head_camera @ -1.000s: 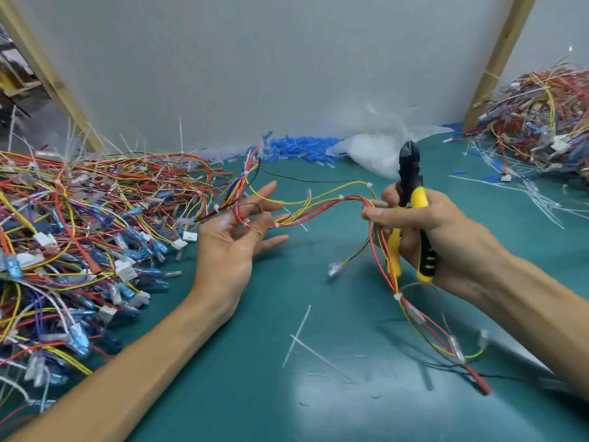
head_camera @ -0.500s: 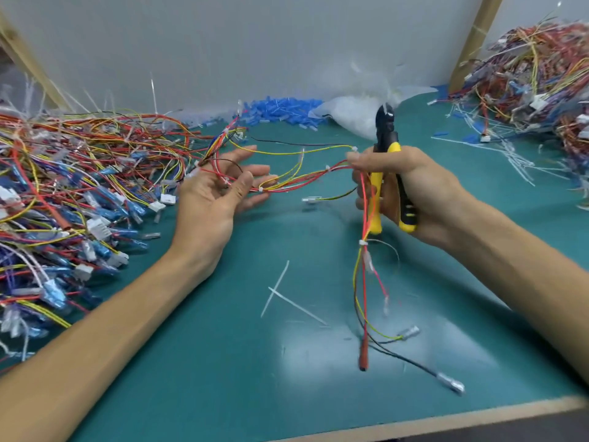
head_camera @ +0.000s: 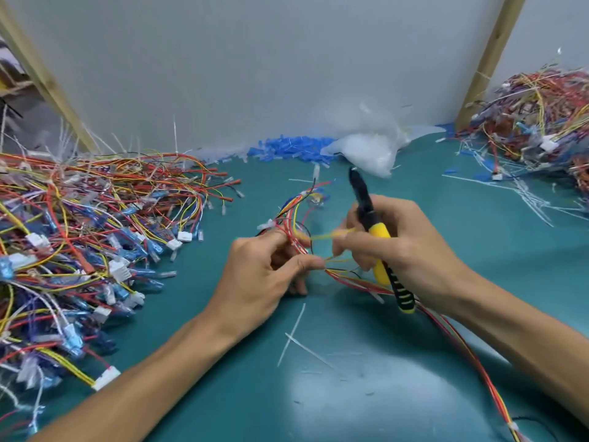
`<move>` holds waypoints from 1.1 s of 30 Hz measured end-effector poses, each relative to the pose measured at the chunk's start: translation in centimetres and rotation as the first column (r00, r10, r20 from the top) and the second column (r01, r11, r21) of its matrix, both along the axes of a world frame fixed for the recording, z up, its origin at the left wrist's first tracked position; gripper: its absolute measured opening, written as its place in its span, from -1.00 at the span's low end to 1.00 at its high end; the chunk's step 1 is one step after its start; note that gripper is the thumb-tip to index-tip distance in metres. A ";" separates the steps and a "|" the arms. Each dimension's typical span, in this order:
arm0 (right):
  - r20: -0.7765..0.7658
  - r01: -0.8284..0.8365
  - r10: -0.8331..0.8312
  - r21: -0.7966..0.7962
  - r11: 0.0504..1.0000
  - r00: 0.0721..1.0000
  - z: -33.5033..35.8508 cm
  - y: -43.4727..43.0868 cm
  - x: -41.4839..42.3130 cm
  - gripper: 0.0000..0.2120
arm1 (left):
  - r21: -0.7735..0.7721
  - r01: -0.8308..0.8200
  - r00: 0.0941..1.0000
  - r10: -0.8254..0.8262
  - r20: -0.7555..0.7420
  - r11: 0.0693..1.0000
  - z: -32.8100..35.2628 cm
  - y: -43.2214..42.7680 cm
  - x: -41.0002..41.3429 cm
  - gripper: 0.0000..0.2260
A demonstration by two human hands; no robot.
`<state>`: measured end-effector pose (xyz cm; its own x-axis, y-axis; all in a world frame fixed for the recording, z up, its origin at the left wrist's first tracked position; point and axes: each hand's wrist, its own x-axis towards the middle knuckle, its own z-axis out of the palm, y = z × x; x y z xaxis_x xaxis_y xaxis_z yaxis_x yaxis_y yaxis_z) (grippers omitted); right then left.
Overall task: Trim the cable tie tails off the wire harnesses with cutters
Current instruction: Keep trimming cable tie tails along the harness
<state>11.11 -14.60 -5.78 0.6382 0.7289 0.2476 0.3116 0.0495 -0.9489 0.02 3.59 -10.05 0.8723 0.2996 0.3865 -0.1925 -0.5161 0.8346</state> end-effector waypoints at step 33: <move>0.644 0.769 -0.458 -0.352 0.534 0.613 2.1 -6.0 9.8 -0.93 | 0.422 -0.115 0.993 0.106 0.044 0.899 1.4 -0.4 -1.5 -0.80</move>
<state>20.94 -20.57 -3.68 0.9065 0.2729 0.3222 0.4021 -0.7909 -0.4614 -1.49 3.18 -8.67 0.8342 0.1984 0.5146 -0.1273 -0.8386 0.5296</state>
